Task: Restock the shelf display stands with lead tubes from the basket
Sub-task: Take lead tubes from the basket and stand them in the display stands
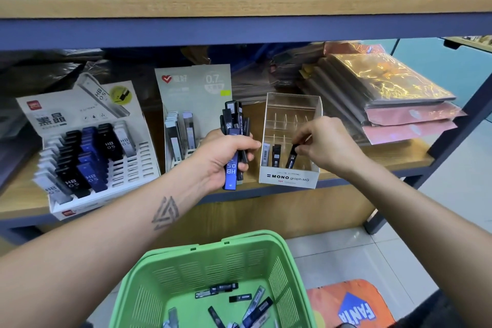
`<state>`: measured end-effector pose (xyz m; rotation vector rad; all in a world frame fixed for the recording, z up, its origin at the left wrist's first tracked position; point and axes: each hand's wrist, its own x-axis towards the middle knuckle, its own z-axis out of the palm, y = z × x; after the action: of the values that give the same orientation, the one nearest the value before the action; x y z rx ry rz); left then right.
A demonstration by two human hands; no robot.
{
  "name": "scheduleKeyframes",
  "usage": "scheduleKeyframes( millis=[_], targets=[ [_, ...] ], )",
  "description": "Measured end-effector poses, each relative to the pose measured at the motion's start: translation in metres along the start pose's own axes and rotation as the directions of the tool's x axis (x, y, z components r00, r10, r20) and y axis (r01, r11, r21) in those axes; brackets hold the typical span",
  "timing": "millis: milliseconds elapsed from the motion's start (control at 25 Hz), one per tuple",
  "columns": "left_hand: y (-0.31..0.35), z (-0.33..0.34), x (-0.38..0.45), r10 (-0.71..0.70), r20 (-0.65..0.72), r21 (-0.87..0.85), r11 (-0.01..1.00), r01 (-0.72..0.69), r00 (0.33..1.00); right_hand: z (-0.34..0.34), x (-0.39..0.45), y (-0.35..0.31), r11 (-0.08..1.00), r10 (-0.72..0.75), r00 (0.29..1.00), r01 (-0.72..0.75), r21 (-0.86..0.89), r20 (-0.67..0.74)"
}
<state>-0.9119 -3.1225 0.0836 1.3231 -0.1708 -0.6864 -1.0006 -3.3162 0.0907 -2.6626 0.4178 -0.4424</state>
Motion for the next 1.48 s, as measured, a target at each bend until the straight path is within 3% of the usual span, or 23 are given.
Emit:
scheduleKeyframes(
  millis=[280,560,600,680,760,840,880,960,1080,1280,1480],
  targets=[
    [-0.003,-0.003,-0.004,-0.018,0.004,0.012,1.000,0.018,1.000,0.024,-0.002,0.001,0.999,-0.016,0.999,0.015,-0.039,-0.040],
    [-0.001,-0.001,-0.006,-0.112,0.092,-0.035,0.993,0.116,0.989,0.020,-0.007,-0.009,0.953,-0.129,0.982,0.084,-0.292,-0.139],
    [-0.001,0.000,-0.006,-0.127,0.102,-0.042,0.990,0.132,0.987,0.016,-0.007,-0.014,0.962,-0.144,0.977,0.101,-0.254,-0.157],
    [0.000,0.000,-0.005,-0.143,0.110,-0.035,0.988,0.148,0.984,0.013,-0.010,-0.027,0.992,-0.122,0.986,0.124,0.015,-0.117],
    [-0.001,0.001,-0.006,-0.150,0.110,-0.002,0.988,0.151,0.983,0.011,-0.011,-0.041,0.933,-0.062,0.996,0.038,0.357,0.057],
    [-0.001,0.001,-0.007,-0.159,0.095,0.037,0.987,0.156,0.983,0.013,-0.008,-0.041,0.887,-0.023,0.996,-0.018,0.461,0.083],
    [-0.001,0.000,-0.007,-0.165,0.083,0.051,0.986,0.161,0.983,0.012,-0.003,-0.036,0.912,0.008,1.000,-0.008,0.411,0.001],
    [0.000,-0.002,-0.007,-0.168,0.067,0.055,0.985,0.165,0.983,0.005,0.006,-0.020,0.993,0.008,0.988,0.010,0.118,-0.155],
    [0.002,-0.004,-0.008,-0.142,0.054,0.041,0.989,0.140,0.988,0.002,0.007,-0.007,0.989,-0.044,0.996,0.032,-0.148,-0.079],
    [0.002,-0.004,-0.009,-0.130,0.052,0.043,0.991,0.128,0.990,0.019,0.000,-0.008,0.929,-0.170,0.986,0.159,-0.334,-0.003],
    [0.001,-0.003,-0.009,-0.127,0.064,0.050,0.991,0.123,0.990,0.036,-0.001,-0.003,0.838,-0.186,0.983,0.155,-0.524,-0.006]
  ],
)
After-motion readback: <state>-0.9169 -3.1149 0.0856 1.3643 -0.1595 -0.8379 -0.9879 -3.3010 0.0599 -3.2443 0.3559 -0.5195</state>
